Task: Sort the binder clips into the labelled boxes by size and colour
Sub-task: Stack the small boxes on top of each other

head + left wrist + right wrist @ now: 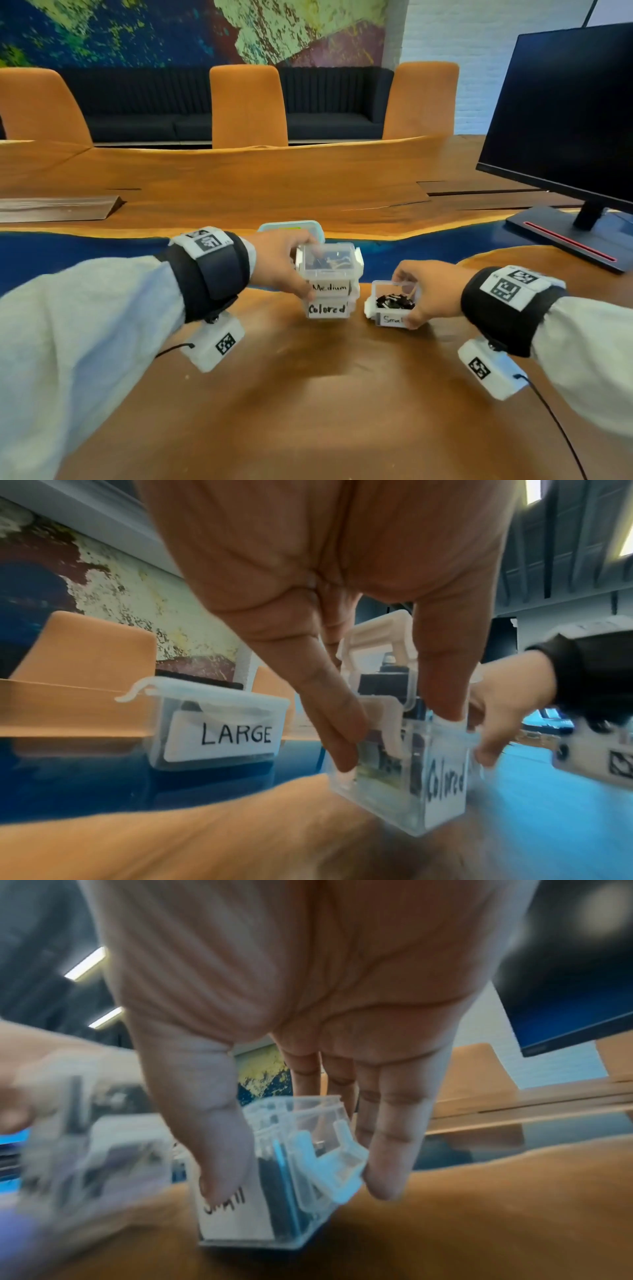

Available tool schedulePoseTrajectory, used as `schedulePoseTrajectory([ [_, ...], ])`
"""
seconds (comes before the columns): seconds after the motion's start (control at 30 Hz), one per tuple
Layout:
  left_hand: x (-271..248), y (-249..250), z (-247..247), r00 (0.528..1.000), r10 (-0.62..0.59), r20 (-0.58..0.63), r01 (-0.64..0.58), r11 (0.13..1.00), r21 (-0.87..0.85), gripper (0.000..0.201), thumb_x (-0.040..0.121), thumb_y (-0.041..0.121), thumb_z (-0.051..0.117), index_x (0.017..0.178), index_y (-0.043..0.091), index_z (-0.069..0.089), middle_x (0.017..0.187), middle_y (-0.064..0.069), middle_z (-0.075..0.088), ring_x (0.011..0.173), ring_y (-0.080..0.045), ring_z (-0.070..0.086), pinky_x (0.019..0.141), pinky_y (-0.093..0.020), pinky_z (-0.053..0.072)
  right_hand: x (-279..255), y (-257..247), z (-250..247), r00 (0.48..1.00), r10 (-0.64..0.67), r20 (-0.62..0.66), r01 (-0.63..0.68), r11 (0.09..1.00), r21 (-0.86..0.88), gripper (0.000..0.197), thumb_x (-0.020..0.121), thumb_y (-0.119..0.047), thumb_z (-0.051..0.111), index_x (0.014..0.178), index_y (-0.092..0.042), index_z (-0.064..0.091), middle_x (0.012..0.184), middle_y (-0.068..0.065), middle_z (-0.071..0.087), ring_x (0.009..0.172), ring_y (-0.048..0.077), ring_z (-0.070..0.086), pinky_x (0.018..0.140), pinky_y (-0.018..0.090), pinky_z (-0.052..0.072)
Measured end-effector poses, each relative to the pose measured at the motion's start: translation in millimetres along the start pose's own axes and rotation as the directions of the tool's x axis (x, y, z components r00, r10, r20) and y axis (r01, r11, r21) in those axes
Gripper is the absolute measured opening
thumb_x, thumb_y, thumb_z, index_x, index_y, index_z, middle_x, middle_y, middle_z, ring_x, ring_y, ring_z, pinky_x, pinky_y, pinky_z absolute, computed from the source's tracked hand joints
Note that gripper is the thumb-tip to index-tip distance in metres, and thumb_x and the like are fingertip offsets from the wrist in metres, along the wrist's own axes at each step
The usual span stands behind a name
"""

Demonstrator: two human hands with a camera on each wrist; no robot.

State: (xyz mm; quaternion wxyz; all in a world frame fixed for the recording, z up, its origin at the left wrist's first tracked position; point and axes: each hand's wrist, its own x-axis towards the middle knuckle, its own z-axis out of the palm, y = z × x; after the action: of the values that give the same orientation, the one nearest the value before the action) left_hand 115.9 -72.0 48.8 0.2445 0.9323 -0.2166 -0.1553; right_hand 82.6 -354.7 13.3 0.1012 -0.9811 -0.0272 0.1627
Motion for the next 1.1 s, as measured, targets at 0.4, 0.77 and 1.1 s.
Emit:
schedulePoseTrajectory([
  [0.4,17,27,17,0.996,0.090,0.025,-0.081,0.966,-0.247,0.062,0.066,0.007,0.093,0.116,0.024,0.059,0.105,0.007,0.072,0.097,-0.010,0.070,0.087,-0.034,0.056,-4,-7,21,0.997,-0.078,0.023,0.069,0.964,0.258,0.075,0.057,-0.037,0.094,0.121,-0.031,0.056,0.114,-0.015,0.064,0.103,0.004,0.064,0.093,0.031,0.053],
  [0.77,13,32,16,0.993,0.072,0.089,-0.044,0.959,-0.279,0.057,0.073,-0.009,0.083,0.119,0.006,0.053,0.092,-0.001,0.068,0.066,0.005,0.068,0.056,-0.010,0.049,-2,1,22,0.996,-0.089,0.027,0.081,0.971,0.225,0.053,0.073,-0.053,0.081,0.118,-0.034,0.060,0.106,-0.014,0.066,0.096,0.008,0.063,0.091,0.036,0.056],
  [1.1,11,18,16,0.947,0.004,0.321,0.127,0.914,-0.386,0.093,0.060,0.050,0.092,0.140,0.030,0.047,0.133,-0.018,0.059,0.098,-0.028,0.068,0.084,-0.039,0.061,5,-8,21,0.985,-0.104,0.137,0.057,0.948,0.314,0.039,0.081,-0.030,0.079,0.116,-0.035,0.060,0.100,-0.013,0.063,0.089,0.009,0.063,0.072,0.025,0.055],
])
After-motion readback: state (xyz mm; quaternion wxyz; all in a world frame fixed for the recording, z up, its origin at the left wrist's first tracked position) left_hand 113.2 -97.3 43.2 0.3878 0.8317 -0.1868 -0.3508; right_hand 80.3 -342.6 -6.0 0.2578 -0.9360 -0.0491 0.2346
